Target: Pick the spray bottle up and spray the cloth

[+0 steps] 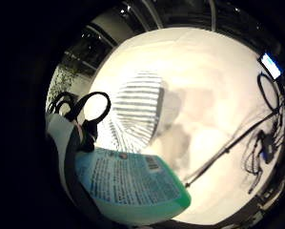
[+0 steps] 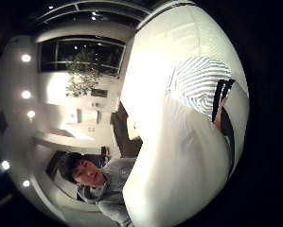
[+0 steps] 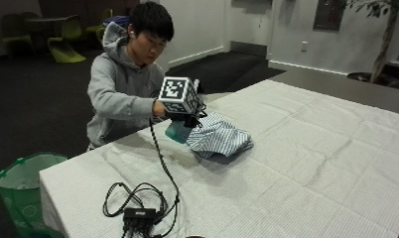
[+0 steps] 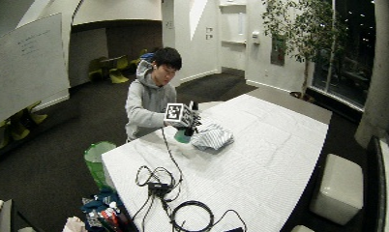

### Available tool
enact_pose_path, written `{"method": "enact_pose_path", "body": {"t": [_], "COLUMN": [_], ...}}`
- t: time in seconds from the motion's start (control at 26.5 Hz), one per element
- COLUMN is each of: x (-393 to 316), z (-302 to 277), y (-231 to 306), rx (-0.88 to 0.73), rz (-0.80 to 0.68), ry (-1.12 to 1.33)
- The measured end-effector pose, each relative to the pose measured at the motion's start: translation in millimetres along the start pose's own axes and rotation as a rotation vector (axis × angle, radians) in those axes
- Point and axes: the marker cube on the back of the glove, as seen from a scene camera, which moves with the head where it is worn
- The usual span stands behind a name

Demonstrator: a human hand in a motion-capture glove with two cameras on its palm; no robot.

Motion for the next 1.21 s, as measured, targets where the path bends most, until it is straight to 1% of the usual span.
{"method": "enact_pose_path", "body": {"t": [0.19, 0.34, 0.45, 0.64, 0.83, 1.21], "x": [-36, -54, -51, -38, -32, -54], "z": [-1, 10, 27, 55, 65, 41], "y": [-2, -4, -6, -10, -12, -13], "rx": [-0.123, -0.211, -0.278, -0.357, -0.379, -0.348], "rz": [-0.018, -0.018, 0.004, 0.020, 0.035, 0.030], "ry": [0.207, 0.371, 0.453, 0.506, 0.537, 0.588]}}
